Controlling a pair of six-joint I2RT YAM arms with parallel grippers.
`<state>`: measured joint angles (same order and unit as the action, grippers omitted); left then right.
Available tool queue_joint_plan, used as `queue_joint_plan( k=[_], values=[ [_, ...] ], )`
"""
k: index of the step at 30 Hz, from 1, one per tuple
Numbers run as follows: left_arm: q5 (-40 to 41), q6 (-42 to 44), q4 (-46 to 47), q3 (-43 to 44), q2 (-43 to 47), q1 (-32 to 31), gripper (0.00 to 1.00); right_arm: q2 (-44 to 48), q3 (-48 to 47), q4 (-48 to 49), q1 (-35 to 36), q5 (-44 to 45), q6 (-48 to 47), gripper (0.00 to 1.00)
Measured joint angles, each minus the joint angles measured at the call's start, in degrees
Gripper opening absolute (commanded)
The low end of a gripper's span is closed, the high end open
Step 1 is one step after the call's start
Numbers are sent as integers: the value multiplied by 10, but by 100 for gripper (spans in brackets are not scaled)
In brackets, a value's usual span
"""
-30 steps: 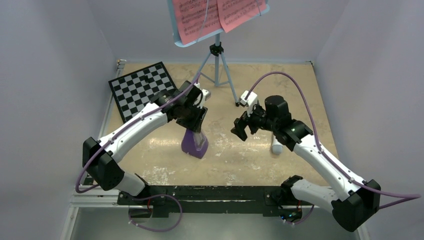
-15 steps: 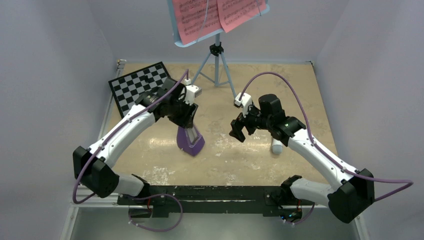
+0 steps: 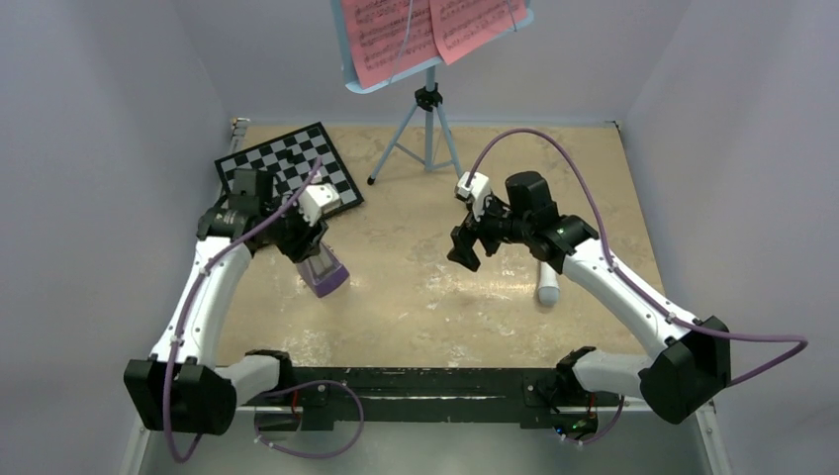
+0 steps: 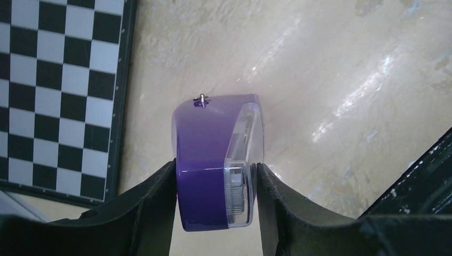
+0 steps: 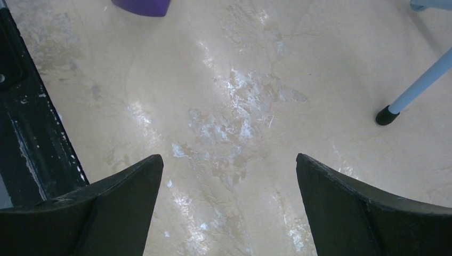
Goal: Pack up the instrument practice props
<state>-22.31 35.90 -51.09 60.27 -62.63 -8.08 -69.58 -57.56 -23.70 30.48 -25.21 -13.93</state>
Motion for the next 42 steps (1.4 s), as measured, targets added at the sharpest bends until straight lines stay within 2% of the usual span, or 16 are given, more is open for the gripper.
queue_joint_plan(
  k=[3,5,12,14,19,23,29,32,36,40,42],
  values=[
    [-34,50,-43,43,-50,86,0,-10,-19,-12,-8,-17,-8,99],
    [-42,79,-60,51,-57,122,0,-15,-30,-16,-15,-26,-14,99],
    [-73,184,-134,53,-46,194,6,-70,-86,-15,-70,-27,2,99],
    [-84,199,-148,54,-46,214,16,-107,-121,-10,-89,-14,9,99],
    [-94,214,-170,55,-47,255,48,-206,-205,30,-124,14,21,97],
    [-92,214,-173,54,-41,261,66,-283,-261,56,-132,14,22,96],
    [-72,213,-163,47,26,265,76,-360,-323,79,-131,-16,19,93],
    [-65,205,-158,47,64,268,77,-399,-367,88,-131,-24,26,87],
    [-56,170,-133,49,98,268,79,-434,-402,101,-131,-30,37,67],
    [-53,112,-78,76,113,268,80,-456,-418,110,-131,-33,58,57],
    [-53,88,-49,93,115,268,80,-462,-418,111,-130,-33,68,44]
  ],
)
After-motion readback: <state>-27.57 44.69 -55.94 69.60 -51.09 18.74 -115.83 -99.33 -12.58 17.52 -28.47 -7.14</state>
